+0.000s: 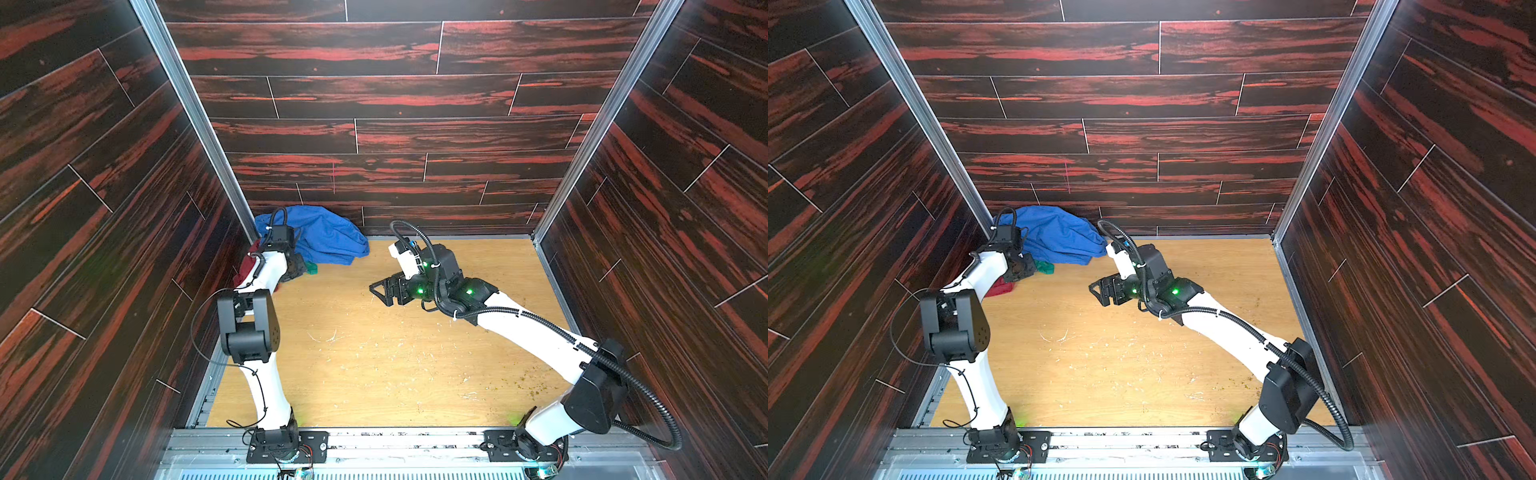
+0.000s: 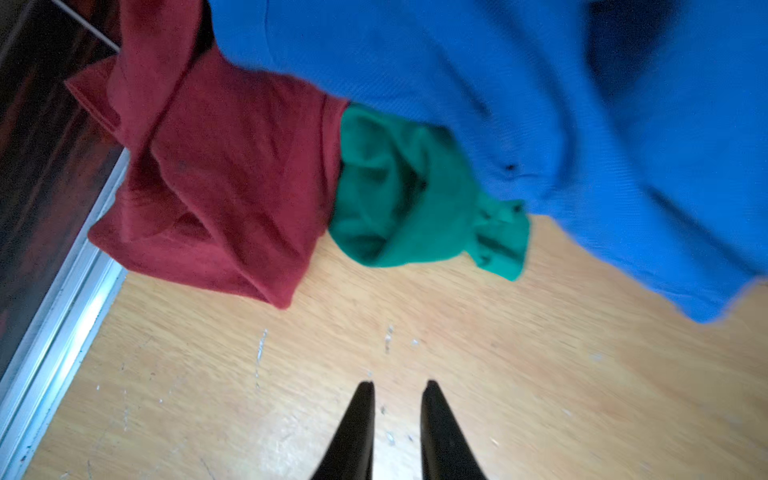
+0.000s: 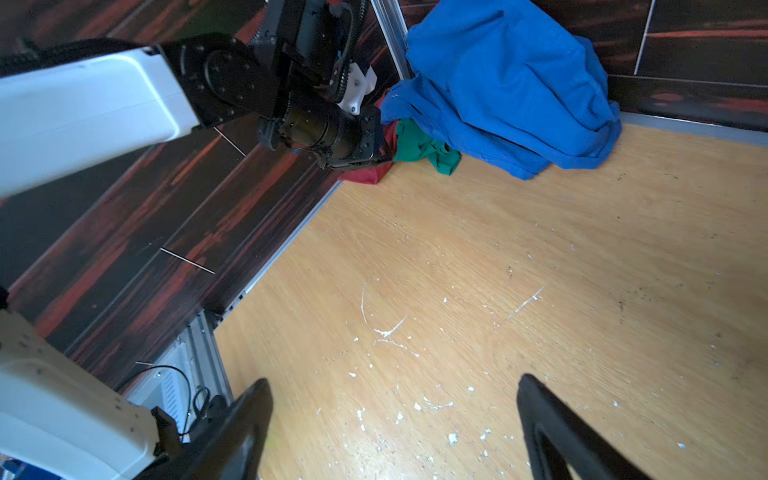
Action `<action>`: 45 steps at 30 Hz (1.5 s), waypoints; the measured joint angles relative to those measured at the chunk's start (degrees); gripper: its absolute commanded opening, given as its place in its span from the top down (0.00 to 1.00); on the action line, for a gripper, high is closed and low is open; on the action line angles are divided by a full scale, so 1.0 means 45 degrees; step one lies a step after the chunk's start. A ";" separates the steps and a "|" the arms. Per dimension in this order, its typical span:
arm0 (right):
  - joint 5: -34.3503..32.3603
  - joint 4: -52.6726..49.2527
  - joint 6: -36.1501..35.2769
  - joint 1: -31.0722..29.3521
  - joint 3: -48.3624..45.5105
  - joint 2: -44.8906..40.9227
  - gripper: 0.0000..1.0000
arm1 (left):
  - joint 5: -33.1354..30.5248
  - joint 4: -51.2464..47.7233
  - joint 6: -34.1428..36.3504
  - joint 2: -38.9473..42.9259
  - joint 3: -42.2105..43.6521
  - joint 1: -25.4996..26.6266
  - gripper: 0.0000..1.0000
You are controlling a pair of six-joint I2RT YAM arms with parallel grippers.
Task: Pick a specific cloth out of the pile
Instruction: 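Grasp the green cloth in the pile with left gripper while right arm advances, then lift the green cloth out of the pile with the left gripper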
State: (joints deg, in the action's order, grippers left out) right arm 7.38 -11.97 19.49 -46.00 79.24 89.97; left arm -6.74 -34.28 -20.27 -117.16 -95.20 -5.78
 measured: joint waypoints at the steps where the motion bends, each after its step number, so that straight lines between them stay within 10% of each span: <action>1: -0.0010 -0.0029 -0.0053 0.0000 0.0000 0.0000 0.07 | -0.0087 0.0000 0.0083 -0.0175 -0.0097 0.0000 0.73; 19: -0.0199 -0.0330 -0.0651 0.0034 0.0000 0.0573 0.06 | -0.0947 -0.0102 0.1132 -0.2696 -0.2905 -0.0087 0.72; 25: -0.0209 -0.0398 -0.0806 0.0180 0.0000 0.0583 0.06 | -0.0913 -0.0272 0.1277 -0.3099 -0.3327 -0.0087 0.98; 32: -0.0209 -0.0437 -0.0816 0.0253 0.0000 0.0583 0.06 | -0.0646 -0.0486 0.1287 -0.3036 -0.3371 -0.0087 1.00; 45: -0.0155 -0.0189 -0.0447 0.0253 -0.0772 0.0452 0.06 | -0.0797 -0.0403 0.0486 0.2103 -0.3254 -0.0097 1.00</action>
State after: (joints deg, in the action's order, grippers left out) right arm 6.68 -12.82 17.47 -44.86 75.77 92.01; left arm -10.33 -36.10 -18.09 -107.70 -109.84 -6.22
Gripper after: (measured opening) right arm 0.944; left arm 0.051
